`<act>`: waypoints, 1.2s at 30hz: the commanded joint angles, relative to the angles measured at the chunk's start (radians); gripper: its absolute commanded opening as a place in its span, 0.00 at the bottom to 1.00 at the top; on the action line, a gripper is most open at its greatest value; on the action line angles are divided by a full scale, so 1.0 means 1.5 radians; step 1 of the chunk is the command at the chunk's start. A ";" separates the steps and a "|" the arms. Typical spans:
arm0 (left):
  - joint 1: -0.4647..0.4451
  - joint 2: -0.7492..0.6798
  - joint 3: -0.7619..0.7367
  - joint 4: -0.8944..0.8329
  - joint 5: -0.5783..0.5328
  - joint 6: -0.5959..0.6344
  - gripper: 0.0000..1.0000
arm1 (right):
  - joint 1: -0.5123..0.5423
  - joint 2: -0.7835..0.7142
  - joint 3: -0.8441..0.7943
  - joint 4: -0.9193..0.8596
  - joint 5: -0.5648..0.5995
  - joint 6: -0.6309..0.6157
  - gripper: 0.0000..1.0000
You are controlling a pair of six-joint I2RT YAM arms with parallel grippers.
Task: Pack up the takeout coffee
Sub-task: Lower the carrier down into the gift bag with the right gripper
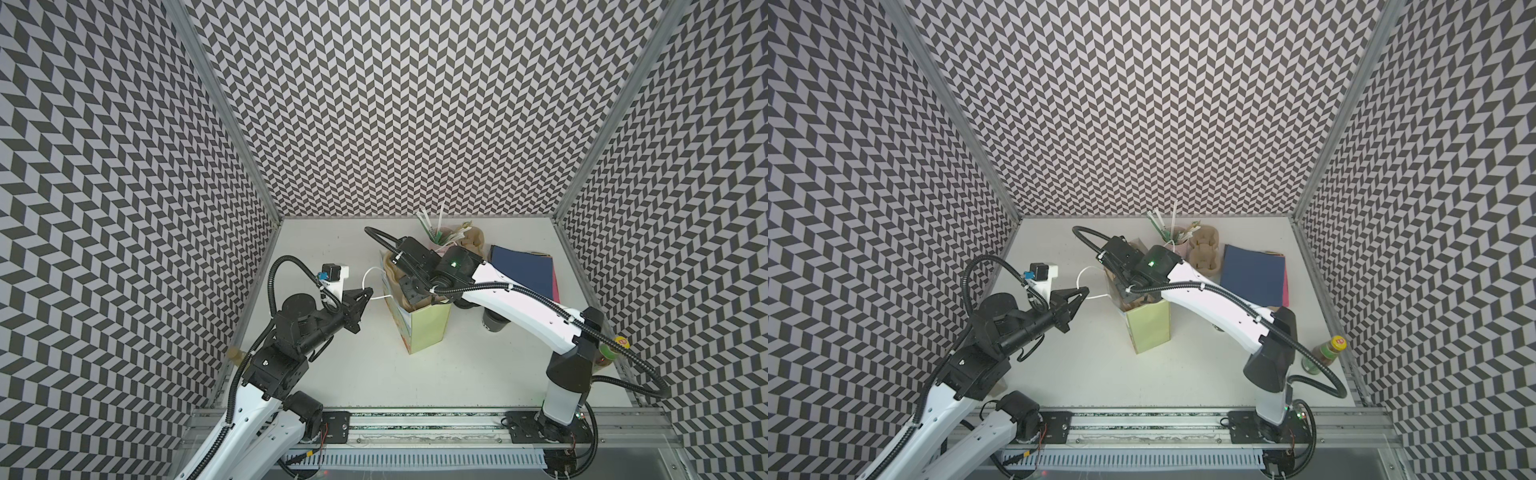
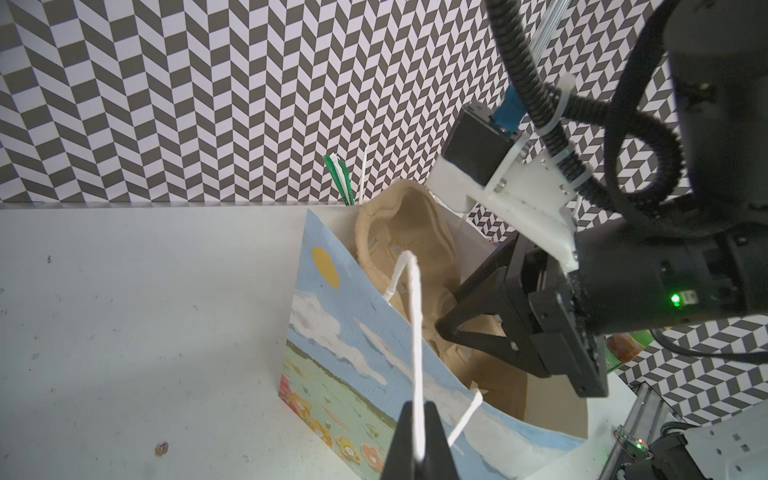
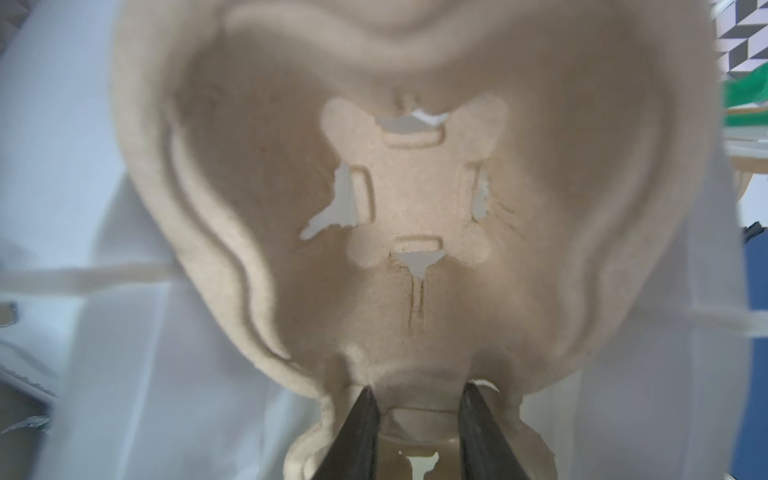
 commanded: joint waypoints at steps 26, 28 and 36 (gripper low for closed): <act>-0.016 -0.010 -0.003 -0.014 -0.025 0.016 0.00 | -0.050 0.047 -0.017 -0.048 -0.069 0.039 0.31; -0.016 -0.010 -0.002 -0.014 -0.024 0.016 0.00 | -0.050 0.050 -0.020 -0.049 -0.070 0.039 0.31; -0.017 -0.008 -0.001 -0.014 -0.027 0.017 0.00 | -0.050 0.047 -0.053 -0.036 -0.078 0.042 0.31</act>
